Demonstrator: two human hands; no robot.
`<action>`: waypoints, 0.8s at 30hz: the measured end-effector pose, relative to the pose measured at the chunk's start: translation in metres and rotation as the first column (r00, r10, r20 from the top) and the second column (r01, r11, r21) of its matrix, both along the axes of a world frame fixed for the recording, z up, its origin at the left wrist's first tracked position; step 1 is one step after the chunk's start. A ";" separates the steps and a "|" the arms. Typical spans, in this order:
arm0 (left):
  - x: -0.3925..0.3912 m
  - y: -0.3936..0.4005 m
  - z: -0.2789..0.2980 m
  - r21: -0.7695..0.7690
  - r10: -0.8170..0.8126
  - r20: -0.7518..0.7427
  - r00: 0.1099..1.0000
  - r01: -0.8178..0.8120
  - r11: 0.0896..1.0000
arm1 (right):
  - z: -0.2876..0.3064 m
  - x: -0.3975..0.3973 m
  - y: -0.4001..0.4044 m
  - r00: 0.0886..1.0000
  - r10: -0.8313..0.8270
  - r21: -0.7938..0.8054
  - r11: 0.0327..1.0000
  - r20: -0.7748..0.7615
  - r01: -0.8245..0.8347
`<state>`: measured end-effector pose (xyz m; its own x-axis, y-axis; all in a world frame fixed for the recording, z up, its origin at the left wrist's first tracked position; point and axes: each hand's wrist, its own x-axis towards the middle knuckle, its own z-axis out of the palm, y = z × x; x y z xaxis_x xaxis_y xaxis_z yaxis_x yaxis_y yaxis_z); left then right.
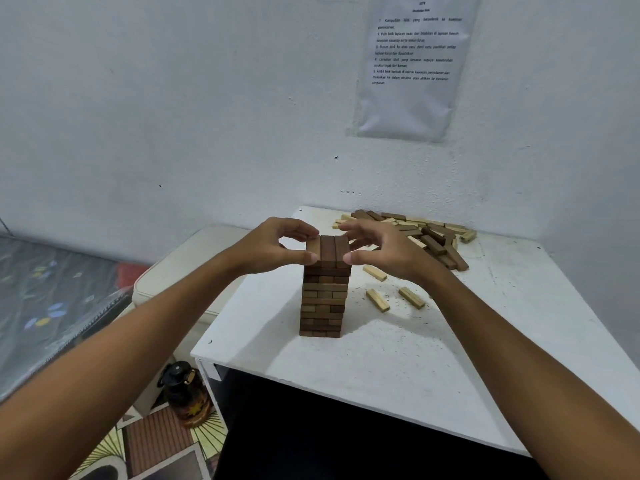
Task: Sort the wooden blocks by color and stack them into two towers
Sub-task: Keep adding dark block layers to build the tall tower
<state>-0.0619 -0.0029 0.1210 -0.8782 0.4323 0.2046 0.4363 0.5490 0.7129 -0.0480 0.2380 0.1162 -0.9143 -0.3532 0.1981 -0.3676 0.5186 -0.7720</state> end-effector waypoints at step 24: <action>-0.045 0.030 0.045 -0.013 -0.068 -0.132 0.989 0.067 0.998 | 0.034 -0.015 0.049 0.976 -0.201 0.007 0.979 -0.085 0.203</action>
